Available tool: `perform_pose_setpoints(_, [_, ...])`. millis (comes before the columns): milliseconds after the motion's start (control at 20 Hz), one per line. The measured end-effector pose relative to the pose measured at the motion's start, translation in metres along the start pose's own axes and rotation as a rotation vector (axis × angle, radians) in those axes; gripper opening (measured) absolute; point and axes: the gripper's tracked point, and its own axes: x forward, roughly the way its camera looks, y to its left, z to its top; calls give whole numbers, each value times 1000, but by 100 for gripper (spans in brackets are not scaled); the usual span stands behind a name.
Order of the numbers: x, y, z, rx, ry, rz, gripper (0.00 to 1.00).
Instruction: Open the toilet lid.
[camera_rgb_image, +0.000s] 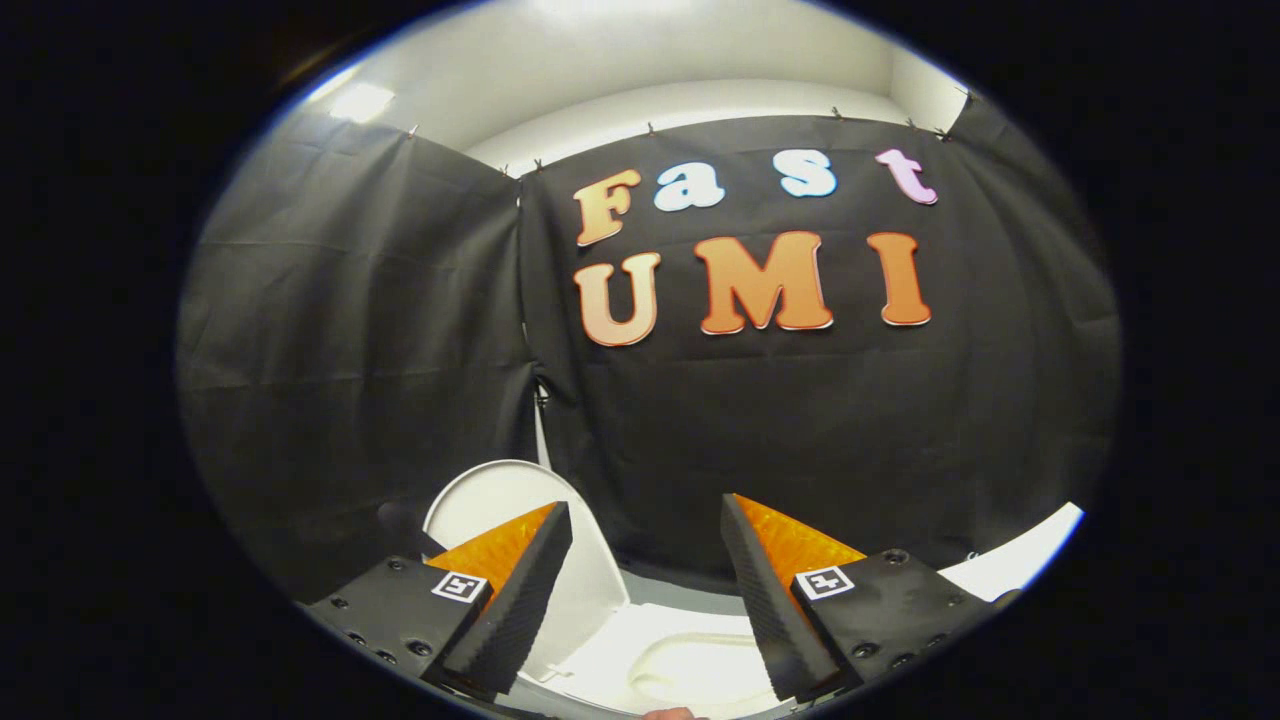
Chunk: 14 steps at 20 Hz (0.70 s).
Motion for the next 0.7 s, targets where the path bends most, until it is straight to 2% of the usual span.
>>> perform_pose_setpoints(250, [-51, -95, -25, -45, -17, -141, 96])
perform_pose_setpoints(400, [-75, -137, -48, -78, -15, -181, 97])
perform_pose_setpoints(700, [-116, -198, -69, -35, -25, -238, 97])
